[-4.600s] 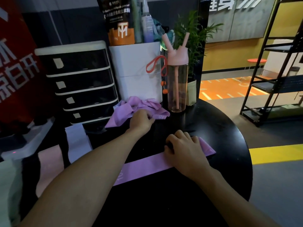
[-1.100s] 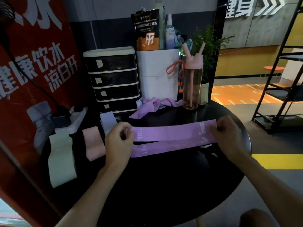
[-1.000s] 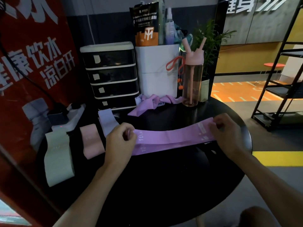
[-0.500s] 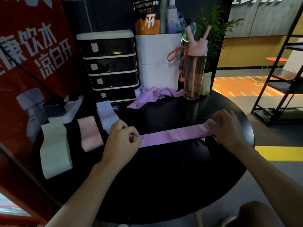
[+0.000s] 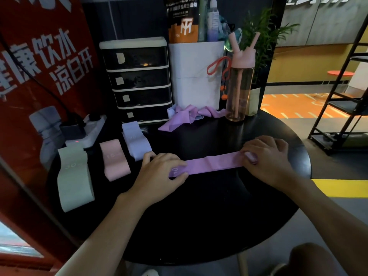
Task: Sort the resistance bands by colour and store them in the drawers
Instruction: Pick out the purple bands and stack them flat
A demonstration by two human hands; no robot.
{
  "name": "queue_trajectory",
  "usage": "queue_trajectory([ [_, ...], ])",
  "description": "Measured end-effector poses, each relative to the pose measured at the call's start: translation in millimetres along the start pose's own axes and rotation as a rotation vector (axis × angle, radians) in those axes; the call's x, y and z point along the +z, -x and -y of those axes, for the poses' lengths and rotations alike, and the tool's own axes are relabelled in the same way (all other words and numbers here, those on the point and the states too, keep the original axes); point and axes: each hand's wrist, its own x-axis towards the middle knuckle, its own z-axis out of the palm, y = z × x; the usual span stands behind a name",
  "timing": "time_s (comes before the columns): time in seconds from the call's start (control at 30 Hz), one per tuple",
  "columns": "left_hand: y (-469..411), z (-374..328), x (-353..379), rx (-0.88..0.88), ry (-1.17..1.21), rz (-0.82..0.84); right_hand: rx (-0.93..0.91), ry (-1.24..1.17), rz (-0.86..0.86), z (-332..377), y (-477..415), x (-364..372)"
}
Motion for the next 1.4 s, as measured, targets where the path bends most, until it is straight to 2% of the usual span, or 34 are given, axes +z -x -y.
queue_trajectory([
  [0.17, -12.1, -6.4, -9.4, 0.026, 0.001, -0.032, -0.008, -0.185, 0.107, 40.4, -22.7, 1.8],
  [0.3, -62.8, -5.6, -27.5, 0.026, -0.042, -0.123, 0.006, -0.218, 0.083, 62.7, -35.3, 17.4],
  [0.47, -145.3, 15.8, -23.4, -0.009, -0.159, 0.019, -0.026, -0.1, 0.12, 62.4, -34.7, 34.5],
  [0.6, -192.8, 38.8, -1.9, -0.039, -0.202, 0.105, -0.037, -0.079, 0.071, 61.3, -35.0, 40.4],
  [0.83, -229.4, 54.9, 25.5, 0.063, -0.38, 0.219, -0.055, -0.129, 0.025, 57.6, -34.8, 48.9],
  [0.93, -234.1, 60.7, 29.8, 0.037, -0.392, 0.242, -0.061, -0.151, 0.035, 56.7, -34.7, 48.8],
  [1.17, -229.2, 61.1, 10.4, 0.054, -0.304, 0.114, -0.052, -0.162, 0.045, 58.6, -33.3, 46.5],
  [1.4, -205.4, 42.8, -44.9, 0.106, -0.157, -0.084, -0.033, -0.161, 0.069, 59.8, -33.6, 41.8],
])
